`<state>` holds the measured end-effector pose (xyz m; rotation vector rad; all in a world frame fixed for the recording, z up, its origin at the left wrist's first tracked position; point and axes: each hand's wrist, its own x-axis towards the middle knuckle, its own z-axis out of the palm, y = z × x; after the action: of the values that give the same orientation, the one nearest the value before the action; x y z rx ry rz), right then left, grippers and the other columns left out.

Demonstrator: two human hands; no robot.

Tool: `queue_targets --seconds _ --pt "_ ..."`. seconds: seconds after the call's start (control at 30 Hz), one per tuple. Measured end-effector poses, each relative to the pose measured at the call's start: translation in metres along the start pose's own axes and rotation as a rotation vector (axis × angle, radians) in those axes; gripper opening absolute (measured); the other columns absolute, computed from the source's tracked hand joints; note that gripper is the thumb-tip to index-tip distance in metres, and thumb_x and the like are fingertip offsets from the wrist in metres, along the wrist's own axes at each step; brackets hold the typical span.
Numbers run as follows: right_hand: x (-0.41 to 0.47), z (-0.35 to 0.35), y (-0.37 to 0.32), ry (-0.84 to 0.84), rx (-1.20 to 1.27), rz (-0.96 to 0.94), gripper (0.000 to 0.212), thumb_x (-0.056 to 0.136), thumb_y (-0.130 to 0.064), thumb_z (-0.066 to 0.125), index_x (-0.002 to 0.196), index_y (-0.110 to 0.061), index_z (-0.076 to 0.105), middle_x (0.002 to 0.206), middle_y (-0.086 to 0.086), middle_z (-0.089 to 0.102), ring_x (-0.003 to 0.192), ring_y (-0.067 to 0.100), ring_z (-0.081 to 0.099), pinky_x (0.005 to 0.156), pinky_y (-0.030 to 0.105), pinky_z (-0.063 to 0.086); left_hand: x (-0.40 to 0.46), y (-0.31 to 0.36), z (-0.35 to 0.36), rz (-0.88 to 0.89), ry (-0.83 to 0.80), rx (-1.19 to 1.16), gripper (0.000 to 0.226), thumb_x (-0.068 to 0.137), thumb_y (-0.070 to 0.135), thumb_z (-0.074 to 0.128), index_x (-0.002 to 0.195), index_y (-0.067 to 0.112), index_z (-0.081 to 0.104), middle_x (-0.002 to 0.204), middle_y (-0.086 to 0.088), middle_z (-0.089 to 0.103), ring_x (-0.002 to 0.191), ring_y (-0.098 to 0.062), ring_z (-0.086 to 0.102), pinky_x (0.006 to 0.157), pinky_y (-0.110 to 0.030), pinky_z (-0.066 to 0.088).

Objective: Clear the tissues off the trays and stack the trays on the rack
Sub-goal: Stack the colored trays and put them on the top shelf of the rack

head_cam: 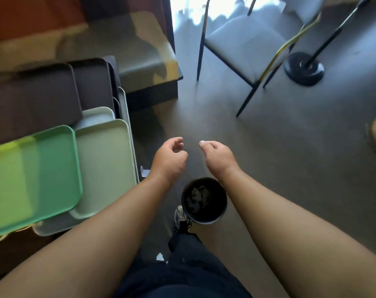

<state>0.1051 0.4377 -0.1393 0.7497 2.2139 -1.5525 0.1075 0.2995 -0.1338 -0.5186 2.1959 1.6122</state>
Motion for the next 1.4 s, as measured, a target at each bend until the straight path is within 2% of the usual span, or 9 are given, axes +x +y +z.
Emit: queue_targets --seconds 0.13,0.27,0.37,0.53,0.67,0.9,1.1,1.3,1.4 --pt "-0.016 0.035 -0.06 -0.114 -0.054 -0.133 0.016 0.1 -0.031 0.058 0.107 -0.024 0.07 0.094 -0.013 0.067 0.098 0.012 0.062 0.079 0.023 0.041 -0.011 0.029 -0.053 0.121 0.121 0.005 0.049 0.091 -0.002 0.049 0.137 0.015 0.057 0.125 0.0 0.064 0.112 -0.014 0.061 0.093 -0.026 0.051" --pt "-0.026 0.085 -0.092 -0.207 -0.177 -0.167 0.043 0.098 -0.031 0.059 0.138 -0.017 0.061 0.131 0.002 0.066 0.118 0.022 0.062 0.094 0.033 0.051 -0.019 0.032 -0.11 0.14 0.274 -0.036 0.045 0.09 -0.003 0.05 0.129 0.016 0.061 0.112 0.002 0.065 0.103 -0.014 0.062 0.089 -0.023 0.049" --pt "-0.03 0.118 -0.1 -0.238 -0.316 -0.129 0.057 0.093 -0.034 0.061 0.147 -0.018 0.051 0.144 0.006 0.059 0.122 0.026 0.061 0.1 0.041 0.053 -0.016 0.019 -0.146 0.097 0.31 0.016 0.043 0.092 0.0 0.049 0.129 0.017 0.062 0.114 0.001 0.065 0.101 -0.016 0.063 0.089 -0.03 0.052" --pt "-0.032 0.154 -0.084 -0.277 -0.539 -0.015 0.035 0.086 -0.032 0.06 0.114 -0.013 0.068 0.104 0.004 0.072 0.091 0.024 0.068 0.074 0.03 0.053 -0.01 -0.004 -0.177 -0.069 0.19 0.105 0.049 0.092 0.007 0.055 0.141 0.013 0.054 0.117 -0.003 0.06 0.093 -0.02 0.06 0.078 -0.026 0.047" --pt "-0.034 0.162 -0.071 -0.193 -0.546 -0.033 0.019 0.086 -0.024 0.054 0.097 -0.016 0.067 0.092 0.002 0.07 0.084 0.025 0.065 0.067 0.03 0.046 -0.012 -0.012 -0.186 -0.107 0.157 0.119 0.05 0.092 0.009 0.057 0.142 0.013 0.051 0.125 -0.004 0.058 0.098 -0.02 0.06 0.079 -0.024 0.044" --pt "-0.041 0.157 -0.114 0.04 -0.111 -0.223 0.018 0.095 -0.023 0.045 0.105 -0.015 0.057 0.093 0.0 0.063 0.091 0.028 0.061 0.08 0.042 0.052 0.0 0.009 -0.221 -0.017 0.304 0.104 0.046 0.088 0.012 0.058 0.133 0.014 0.055 0.13 -0.008 0.059 0.108 -0.025 0.061 0.093 -0.032 0.05" --pt "-0.04 0.155 -0.163 0.148 0.069 -0.249 0.02 0.1 -0.021 0.042 0.115 -0.013 0.052 0.107 0.009 0.06 0.094 0.029 0.055 0.079 0.034 0.04 0.0 0.029 -0.254 -0.019 0.52 0.059 0.052 0.087 0.014 0.059 0.138 0.011 0.049 0.137 -0.012 0.045 0.097 -0.024 0.051 0.089 -0.029 0.045" --pt "-0.066 0.21 -0.202 0.024 0.169 -0.33 0.019 0.1 -0.016 0.042 0.113 -0.011 0.055 0.097 0.006 0.062 0.082 0.023 0.057 0.072 0.034 0.047 -0.01 0.018 -0.312 -0.053 0.634 -0.055 0.051 0.081 0.018 0.059 0.131 0.009 0.052 0.126 -0.015 0.061 0.102 -0.034 0.063 0.088 -0.038 0.054" --pt "-0.086 0.261 -0.208 -0.075 0.097 -0.357 0.02 0.096 -0.024 0.043 0.109 -0.016 0.056 0.094 0.003 0.065 0.084 0.025 0.062 0.08 0.045 0.053 -0.015 0.0 -0.357 -0.076 0.687 -0.014 0.048 0.087 0.015 0.057 0.134 0.012 0.051 0.124 -0.011 0.064 0.1 -0.03 0.062 0.09 -0.038 0.053"
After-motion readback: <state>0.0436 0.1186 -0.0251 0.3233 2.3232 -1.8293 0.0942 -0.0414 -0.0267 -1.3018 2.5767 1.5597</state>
